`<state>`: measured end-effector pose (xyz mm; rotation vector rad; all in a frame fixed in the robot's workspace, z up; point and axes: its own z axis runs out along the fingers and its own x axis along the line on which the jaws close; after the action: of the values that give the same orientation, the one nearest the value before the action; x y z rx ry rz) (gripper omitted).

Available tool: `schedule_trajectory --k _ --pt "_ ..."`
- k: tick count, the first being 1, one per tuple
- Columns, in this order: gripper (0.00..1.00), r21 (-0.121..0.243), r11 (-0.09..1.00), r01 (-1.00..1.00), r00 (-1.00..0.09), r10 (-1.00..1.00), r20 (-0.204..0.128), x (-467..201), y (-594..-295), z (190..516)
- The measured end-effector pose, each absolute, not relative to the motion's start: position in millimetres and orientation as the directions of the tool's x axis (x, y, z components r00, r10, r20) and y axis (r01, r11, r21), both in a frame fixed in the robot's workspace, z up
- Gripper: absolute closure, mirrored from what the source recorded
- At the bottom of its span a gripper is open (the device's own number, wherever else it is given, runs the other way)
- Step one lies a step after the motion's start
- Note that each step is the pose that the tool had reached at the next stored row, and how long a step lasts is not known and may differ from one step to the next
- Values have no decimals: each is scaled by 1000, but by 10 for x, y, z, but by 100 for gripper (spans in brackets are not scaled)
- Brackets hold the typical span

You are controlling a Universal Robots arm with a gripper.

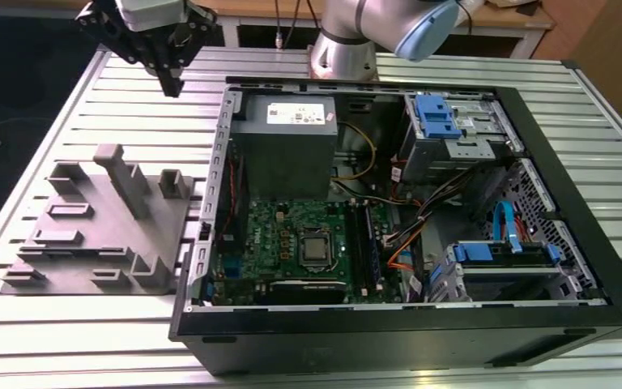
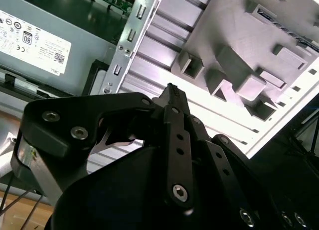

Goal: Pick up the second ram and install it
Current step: 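Reach for the second ram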

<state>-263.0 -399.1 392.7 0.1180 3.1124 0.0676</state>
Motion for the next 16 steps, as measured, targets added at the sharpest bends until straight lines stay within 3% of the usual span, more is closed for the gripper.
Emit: schedule_trajectory --k 16 --pt "93 44 996 75 -997 76 -25 -2964 -3996 3914"
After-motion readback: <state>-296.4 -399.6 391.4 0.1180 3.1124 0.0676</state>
